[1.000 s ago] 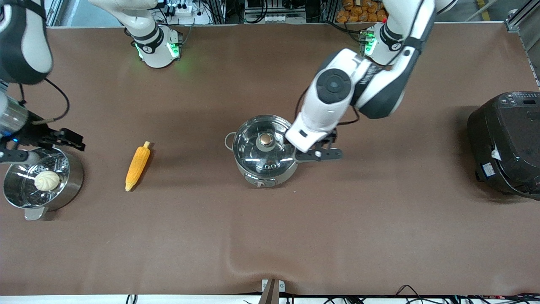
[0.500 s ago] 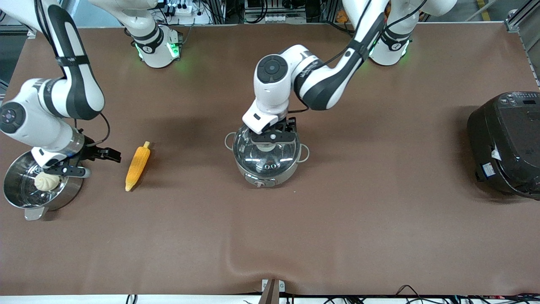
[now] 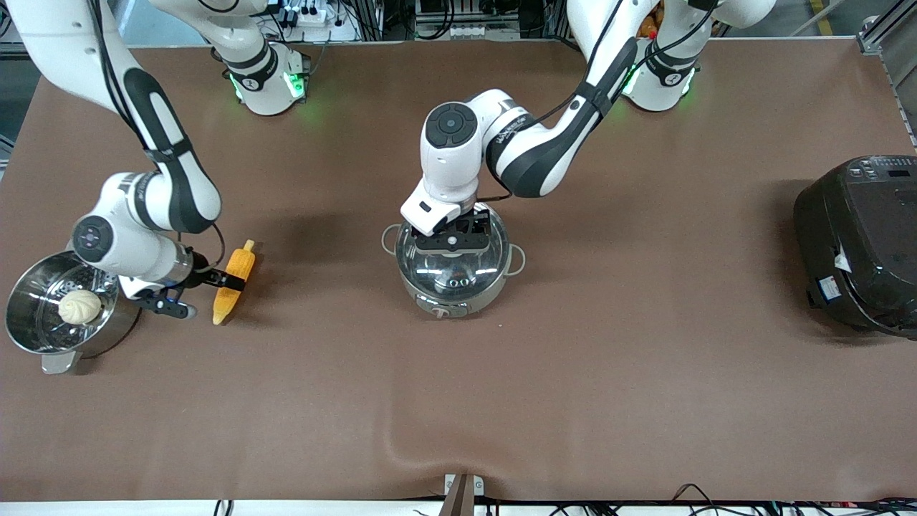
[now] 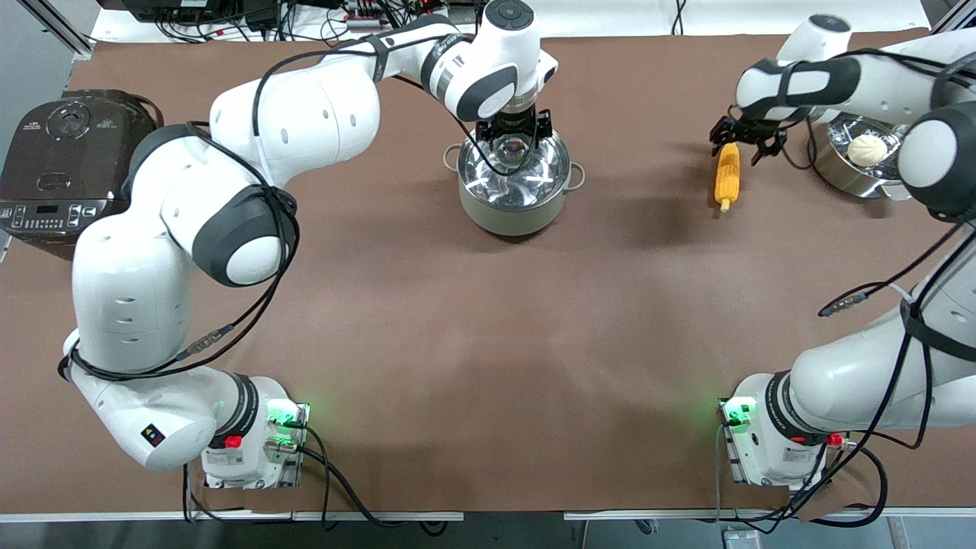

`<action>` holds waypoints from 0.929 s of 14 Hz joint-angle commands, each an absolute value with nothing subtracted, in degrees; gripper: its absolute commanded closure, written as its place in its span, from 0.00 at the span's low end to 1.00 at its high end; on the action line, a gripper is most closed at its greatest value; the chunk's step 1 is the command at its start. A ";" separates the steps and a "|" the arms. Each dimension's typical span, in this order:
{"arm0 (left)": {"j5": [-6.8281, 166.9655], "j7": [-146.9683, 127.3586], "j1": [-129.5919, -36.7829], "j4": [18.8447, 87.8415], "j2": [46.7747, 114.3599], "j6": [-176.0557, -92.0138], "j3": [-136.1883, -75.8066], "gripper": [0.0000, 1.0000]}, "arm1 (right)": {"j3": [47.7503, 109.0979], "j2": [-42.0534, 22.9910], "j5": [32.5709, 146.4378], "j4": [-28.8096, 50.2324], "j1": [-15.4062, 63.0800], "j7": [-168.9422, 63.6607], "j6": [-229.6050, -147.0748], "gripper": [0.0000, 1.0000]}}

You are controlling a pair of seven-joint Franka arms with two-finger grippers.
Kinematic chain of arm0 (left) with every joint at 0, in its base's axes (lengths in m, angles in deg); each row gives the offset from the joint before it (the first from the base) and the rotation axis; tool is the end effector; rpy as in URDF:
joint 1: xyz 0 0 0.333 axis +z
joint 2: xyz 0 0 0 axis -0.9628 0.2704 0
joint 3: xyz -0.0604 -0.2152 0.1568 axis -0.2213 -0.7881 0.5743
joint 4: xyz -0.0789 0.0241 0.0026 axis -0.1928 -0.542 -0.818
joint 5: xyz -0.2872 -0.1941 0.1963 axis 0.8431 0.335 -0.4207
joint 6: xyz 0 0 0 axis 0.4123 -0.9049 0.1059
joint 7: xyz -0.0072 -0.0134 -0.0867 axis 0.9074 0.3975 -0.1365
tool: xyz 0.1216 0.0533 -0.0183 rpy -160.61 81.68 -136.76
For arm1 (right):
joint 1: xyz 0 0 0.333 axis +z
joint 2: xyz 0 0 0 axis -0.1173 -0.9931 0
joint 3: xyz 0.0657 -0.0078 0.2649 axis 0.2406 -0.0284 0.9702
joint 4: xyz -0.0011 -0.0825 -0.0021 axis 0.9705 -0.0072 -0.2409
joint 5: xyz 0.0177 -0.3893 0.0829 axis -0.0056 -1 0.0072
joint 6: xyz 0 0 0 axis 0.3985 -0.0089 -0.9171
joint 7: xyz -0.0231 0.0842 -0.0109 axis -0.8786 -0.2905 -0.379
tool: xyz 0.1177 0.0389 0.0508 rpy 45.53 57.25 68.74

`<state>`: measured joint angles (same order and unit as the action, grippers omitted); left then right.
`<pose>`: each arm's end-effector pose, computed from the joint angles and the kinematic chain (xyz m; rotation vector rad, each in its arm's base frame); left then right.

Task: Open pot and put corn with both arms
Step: 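Grasp the lid knob with the left gripper while the right gripper grasps the corn, then lift the glass lid aside with the left gripper while the right gripper lifts the corn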

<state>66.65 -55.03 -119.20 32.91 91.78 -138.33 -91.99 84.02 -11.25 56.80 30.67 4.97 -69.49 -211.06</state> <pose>0.4790 -0.5327 0.2813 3.0824 0.0375 0.1210 0.5607 -0.0140 0.1356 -3.0659 0.4511 0.1659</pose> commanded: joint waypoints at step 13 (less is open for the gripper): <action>65.45 -61.98 -113.98 31.41 83.09 -129.30 -91.98 1.00 | 84.05 -7.52 57.14 29.47 7.53 -69.71 -207.21 0.97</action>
<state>65.80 -61.63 -118.06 30.71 89.04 -133.91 -91.72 84.05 -11.32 56.86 29.42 7.10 -69.79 -210.24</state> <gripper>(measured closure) 0.498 0.595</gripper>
